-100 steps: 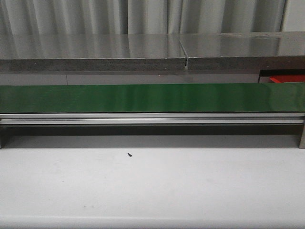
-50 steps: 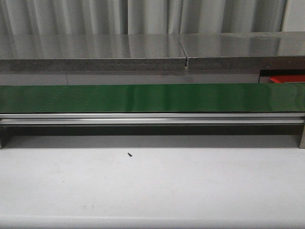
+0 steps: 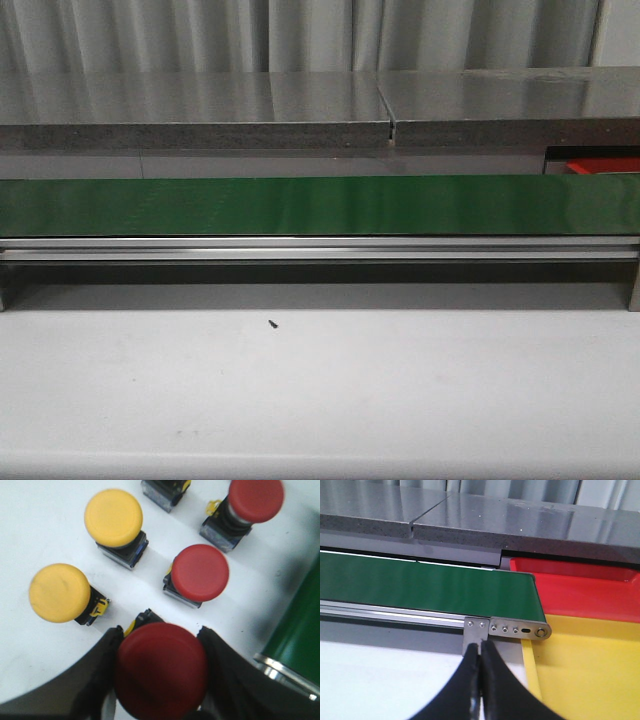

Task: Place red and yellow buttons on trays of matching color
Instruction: 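Lower the left gripper and grasp a red button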

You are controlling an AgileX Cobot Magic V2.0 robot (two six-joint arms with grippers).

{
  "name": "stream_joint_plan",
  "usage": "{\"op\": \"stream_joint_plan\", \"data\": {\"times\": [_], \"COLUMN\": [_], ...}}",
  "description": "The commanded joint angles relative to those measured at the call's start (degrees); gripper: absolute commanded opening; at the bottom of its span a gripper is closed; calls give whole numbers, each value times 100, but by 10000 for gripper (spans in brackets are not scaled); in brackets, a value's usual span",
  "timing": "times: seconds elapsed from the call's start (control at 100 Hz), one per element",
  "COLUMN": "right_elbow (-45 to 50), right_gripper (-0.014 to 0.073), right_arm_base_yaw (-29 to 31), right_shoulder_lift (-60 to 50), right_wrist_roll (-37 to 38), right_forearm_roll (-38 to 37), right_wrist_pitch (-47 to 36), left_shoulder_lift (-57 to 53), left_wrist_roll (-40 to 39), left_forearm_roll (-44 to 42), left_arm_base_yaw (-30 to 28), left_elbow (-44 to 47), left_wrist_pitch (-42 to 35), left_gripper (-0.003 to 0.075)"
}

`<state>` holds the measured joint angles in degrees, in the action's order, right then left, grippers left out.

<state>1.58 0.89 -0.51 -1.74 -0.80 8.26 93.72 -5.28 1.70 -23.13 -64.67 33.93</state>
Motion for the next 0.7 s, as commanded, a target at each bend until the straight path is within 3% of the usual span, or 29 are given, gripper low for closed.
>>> {"op": "stream_joint_plan", "data": {"times": [0.0, 0.39, 0.69], "right_elbow": [-7, -7, -7], "right_gripper": [-66, -66, -66], "right_arm_base_yaw": [-4, -4, -4], "right_shoulder_lift": [-104, -104, -104], "right_wrist_roll": [-23, -23, -23], "right_forearm_roll": [-60, -60, -60], "right_wrist_pitch": [-488, -488, -488], "left_shoulder_lift": [-586, -577, 274], "left_wrist_roll": [-17, 412, 412], "left_forearm_roll": [80, 163, 176], "left_arm_base_yaw": [216, 1529, 1810], "left_elbow": [-170, -878, -1266], "left_wrist_pitch": [-107, 104, 162], "left_gripper": [-19, -19, -19]}}
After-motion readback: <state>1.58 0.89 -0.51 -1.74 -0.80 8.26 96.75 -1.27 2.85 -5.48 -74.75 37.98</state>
